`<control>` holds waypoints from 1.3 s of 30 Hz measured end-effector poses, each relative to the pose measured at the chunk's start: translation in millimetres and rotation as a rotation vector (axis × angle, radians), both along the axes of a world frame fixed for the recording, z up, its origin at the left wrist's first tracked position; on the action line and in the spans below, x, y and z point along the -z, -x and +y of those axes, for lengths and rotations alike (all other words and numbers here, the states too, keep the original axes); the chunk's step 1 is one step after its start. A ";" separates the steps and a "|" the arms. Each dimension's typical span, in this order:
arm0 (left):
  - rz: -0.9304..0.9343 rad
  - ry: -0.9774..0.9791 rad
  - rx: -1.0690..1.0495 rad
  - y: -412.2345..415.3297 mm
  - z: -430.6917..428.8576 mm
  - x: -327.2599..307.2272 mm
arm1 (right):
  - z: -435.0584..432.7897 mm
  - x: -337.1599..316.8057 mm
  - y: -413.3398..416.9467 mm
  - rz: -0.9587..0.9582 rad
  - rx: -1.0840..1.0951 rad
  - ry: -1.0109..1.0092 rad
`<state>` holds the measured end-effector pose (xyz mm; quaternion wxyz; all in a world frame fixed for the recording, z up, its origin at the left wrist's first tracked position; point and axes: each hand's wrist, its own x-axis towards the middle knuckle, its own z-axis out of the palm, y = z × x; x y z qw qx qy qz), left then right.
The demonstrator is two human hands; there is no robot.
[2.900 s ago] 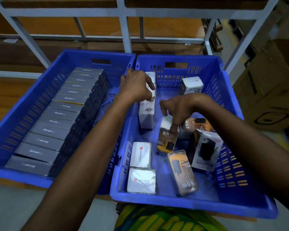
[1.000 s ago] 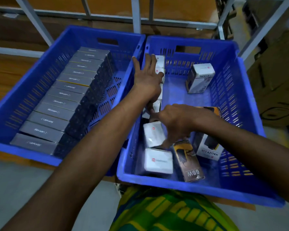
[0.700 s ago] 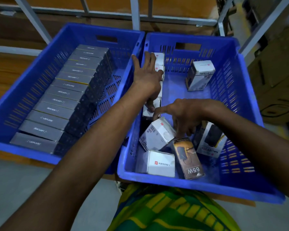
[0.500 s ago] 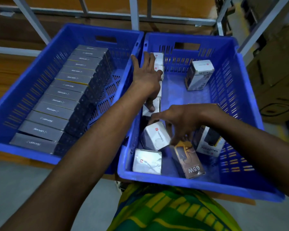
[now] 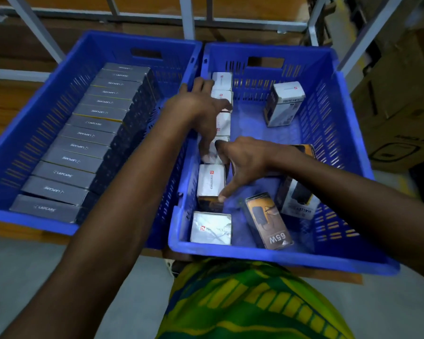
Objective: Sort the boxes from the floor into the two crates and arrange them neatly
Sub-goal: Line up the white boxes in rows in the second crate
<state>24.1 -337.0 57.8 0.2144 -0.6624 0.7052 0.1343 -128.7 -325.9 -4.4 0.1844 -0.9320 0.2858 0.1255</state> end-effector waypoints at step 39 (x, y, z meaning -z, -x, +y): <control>0.131 0.585 -0.238 12.1 89.9 61.4 | 80.7 -16.2 15.3 -0.092 -0.104 0.031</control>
